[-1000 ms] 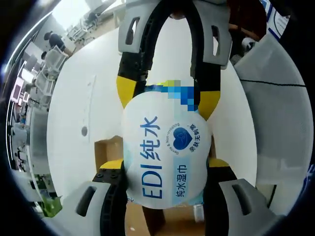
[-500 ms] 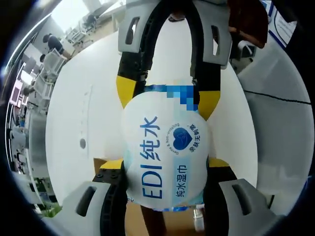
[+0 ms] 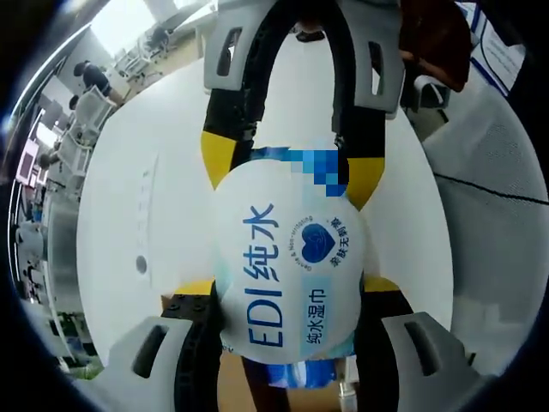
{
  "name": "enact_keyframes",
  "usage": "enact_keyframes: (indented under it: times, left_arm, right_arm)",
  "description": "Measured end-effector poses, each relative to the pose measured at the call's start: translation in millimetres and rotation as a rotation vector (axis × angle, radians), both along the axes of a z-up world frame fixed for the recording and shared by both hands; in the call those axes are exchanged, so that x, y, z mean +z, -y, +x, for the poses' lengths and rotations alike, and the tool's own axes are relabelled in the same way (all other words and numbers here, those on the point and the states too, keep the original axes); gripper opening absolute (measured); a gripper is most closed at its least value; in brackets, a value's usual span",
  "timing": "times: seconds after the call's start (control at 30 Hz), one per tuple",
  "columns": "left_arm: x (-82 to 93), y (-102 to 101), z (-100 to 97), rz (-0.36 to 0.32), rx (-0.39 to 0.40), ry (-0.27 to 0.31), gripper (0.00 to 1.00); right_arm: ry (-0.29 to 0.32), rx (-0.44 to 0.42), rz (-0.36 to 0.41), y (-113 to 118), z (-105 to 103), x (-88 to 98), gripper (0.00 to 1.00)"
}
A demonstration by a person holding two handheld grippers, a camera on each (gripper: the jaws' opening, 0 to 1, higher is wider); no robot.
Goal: Operate the shoe box by opening the lid, removing the specified soft item, and placing it in the target area until the item is outside and the box remains undamaged.
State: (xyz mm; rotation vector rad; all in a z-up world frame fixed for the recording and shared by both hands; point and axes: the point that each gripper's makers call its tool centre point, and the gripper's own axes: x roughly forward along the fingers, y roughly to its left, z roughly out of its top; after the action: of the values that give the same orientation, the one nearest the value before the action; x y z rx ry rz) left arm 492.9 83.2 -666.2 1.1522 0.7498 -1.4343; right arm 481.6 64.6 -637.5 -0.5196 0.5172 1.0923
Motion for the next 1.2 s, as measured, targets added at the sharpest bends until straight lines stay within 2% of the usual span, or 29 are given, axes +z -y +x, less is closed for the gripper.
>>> enact_keyframes:
  times: [0.5,1.2]
  left_arm:
    - [-21.6,21.6,2.4,0.001,0.003,-0.014,0.62]
    - [-51.8,22.8,7.5,0.022,0.014,-0.049,0.62]
  right_arm:
    - [-0.016,0.002,-0.012,22.0,2.9,-19.9,0.31]
    - [-0.046,0.022,-0.009,23.0,9.1,-45.9,0.31]
